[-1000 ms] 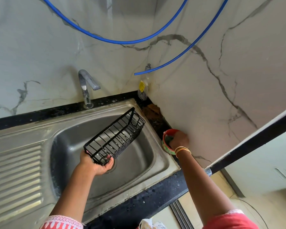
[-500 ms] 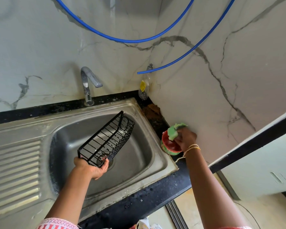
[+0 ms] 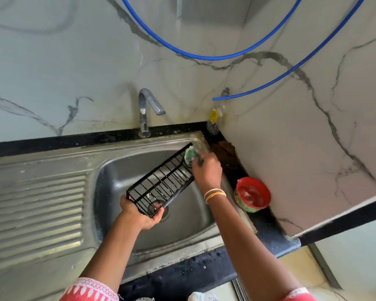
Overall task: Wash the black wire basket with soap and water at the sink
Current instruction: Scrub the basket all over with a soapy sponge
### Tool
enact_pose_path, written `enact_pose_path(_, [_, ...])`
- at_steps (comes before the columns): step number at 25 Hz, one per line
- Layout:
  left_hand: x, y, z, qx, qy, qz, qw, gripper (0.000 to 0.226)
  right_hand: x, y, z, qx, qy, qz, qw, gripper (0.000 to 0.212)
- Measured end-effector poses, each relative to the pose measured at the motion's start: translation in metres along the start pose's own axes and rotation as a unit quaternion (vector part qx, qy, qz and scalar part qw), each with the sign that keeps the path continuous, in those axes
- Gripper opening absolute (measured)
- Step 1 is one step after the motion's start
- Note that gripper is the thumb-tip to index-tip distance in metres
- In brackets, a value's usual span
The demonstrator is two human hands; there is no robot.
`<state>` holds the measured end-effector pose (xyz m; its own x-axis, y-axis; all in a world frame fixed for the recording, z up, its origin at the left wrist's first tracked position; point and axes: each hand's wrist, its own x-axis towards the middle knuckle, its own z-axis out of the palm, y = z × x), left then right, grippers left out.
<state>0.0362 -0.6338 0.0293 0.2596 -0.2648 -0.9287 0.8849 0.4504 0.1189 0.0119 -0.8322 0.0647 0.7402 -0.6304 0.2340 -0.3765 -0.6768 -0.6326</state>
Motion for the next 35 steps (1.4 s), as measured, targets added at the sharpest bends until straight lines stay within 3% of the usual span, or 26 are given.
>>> enact_pose_path(5, [0.0, 0.012, -0.004, -0.012, 0.01, 0.017, 1.0, 0.06, -0.061, -0.033, 0.041, -0.007, -0.026, -0.192, 0.981, 0.023])
enact_pose_path(8, [0.004, 0.018, -0.003, -0.015, 0.002, 0.014, 1.0, 0.059, -0.095, -0.046, 0.051, -0.033, -0.088, -0.247, 0.964, 0.036])
enact_pose_path(12, [0.011, 0.022, -0.001, -0.028, 0.002, -0.002, 1.0, 0.057, -0.107, -0.048, 0.05, -0.021, -0.057, -0.308, 0.95, 0.025])
enact_pose_path(14, [0.013, 0.023, 0.001, 0.006, -0.015, -0.004, 1.0, 0.052, -0.083, -0.043, 0.05, -0.04, -0.001, -0.291, 0.956, 0.02])
enact_pose_path(18, [0.014, 0.023, -0.002, 0.03, -0.03, -0.022, 0.999, 0.065, -0.004, -0.025, 0.043, -0.098, 0.062, -0.212, 0.97, 0.021])
enact_pose_path(24, [0.017, 0.028, -0.01, 0.023, -0.005, 0.023, 0.999, 0.066, 0.039, -0.014, 0.044, -0.114, 0.04, -0.006, 0.993, 0.043])
enact_pose_path(27, [0.014, 0.032, -0.014, 0.012, 0.017, 0.049, 0.999, 0.067, 0.019, -0.025, 0.055, -0.11, 0.056, -0.04, 0.992, 0.04])
enact_pose_path(31, [0.012, 0.027, -0.004, -0.027, -0.007, 0.057, 0.998, 0.072, -0.038, -0.054, 0.072, -0.084, -0.008, -0.114, 0.99, 0.041])
enact_pose_path(33, [0.013, 0.027, 0.001, -0.055, -0.02, 0.089, 0.994, 0.064, -0.083, -0.076, 0.083, -0.059, -0.026, -0.187, 0.98, 0.03])
enact_pose_path(35, [0.016, 0.03, 0.0, -0.071, -0.007, 0.124, 0.99, 0.059, -0.108, -0.083, 0.083, -0.024, -0.058, -0.249, 0.966, 0.038])
